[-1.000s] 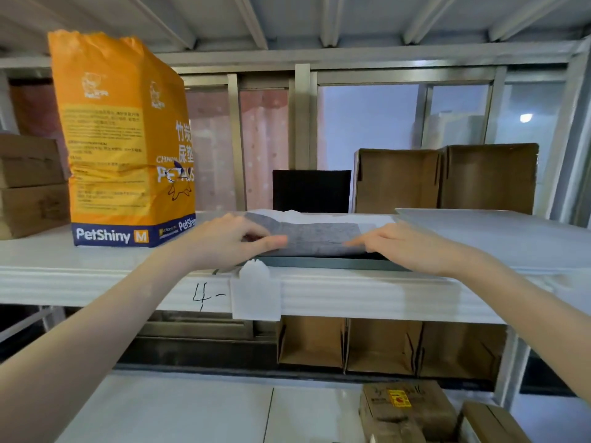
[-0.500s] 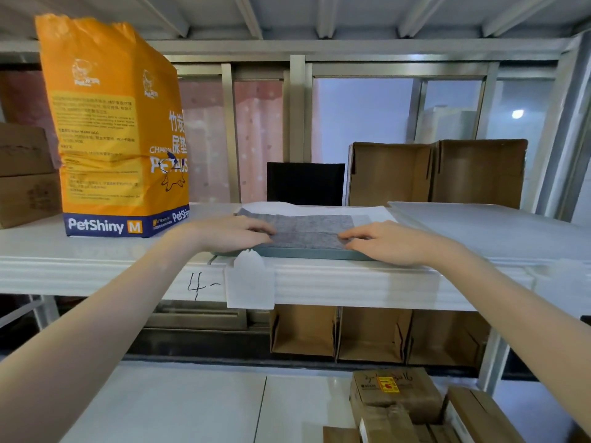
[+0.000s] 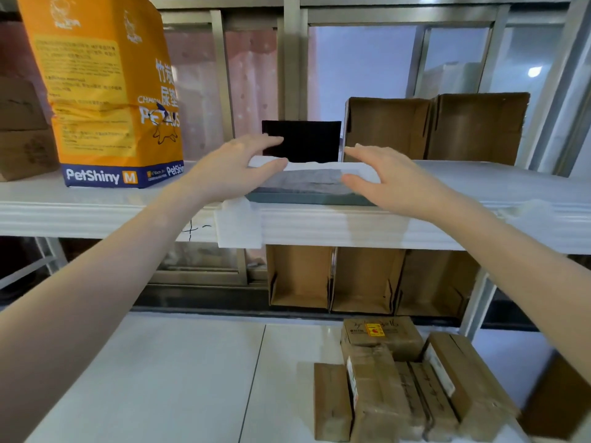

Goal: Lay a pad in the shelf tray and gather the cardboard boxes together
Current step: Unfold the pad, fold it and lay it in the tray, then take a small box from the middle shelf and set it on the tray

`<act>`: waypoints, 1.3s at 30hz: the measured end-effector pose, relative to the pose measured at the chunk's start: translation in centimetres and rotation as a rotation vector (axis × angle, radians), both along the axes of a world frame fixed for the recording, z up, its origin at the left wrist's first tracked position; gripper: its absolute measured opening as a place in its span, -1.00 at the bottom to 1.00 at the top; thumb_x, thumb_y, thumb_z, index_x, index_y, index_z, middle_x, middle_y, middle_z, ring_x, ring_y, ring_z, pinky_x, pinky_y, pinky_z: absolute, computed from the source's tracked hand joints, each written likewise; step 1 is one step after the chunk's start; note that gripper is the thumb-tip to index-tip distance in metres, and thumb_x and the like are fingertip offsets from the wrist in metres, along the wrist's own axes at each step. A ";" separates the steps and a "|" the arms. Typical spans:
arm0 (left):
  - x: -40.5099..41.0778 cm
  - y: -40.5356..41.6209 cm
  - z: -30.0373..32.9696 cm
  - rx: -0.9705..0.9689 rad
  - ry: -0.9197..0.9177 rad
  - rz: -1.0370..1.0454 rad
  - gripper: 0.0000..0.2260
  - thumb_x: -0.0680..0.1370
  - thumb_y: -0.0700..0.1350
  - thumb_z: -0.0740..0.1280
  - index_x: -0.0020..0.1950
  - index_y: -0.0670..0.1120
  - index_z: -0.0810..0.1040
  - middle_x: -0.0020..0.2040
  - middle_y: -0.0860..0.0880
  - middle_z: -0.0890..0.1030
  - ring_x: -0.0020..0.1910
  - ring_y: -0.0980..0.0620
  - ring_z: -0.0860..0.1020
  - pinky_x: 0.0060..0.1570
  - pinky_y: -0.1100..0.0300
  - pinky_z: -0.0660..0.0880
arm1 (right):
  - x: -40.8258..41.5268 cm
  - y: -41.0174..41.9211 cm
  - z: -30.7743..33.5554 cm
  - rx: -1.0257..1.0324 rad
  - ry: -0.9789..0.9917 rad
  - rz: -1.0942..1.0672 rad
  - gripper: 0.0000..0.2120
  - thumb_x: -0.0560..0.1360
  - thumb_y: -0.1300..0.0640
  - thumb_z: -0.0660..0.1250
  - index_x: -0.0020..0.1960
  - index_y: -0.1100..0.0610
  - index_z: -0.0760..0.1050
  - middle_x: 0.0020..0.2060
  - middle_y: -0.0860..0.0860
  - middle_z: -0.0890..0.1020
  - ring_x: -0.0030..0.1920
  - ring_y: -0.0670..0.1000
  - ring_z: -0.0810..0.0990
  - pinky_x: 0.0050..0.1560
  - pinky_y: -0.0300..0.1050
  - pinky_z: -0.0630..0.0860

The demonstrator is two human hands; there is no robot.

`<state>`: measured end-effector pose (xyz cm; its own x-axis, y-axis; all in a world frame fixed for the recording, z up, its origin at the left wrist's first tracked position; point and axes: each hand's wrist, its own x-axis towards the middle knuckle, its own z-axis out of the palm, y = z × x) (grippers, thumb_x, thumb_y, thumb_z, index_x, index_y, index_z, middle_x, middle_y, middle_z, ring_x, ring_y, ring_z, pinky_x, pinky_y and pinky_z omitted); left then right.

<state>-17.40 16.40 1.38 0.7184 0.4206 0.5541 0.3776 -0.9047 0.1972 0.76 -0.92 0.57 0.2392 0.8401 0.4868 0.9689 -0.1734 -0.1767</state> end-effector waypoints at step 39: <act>0.5 -10.5 -25.1 -0.404 0.342 -0.018 -0.33 0.50 0.24 0.24 0.52 0.19 0.00 0.56 0.14 0.03 0.52 0.09 0.10 0.43 0.11 0.15 | 0.9 -8.8 -21.2 -0.387 0.249 0.107 -0.35 0.51 -0.16 0.23 0.51 -0.10 0.04 0.51 -0.10 0.16 0.49 -0.09 0.12 0.44 -0.05 0.22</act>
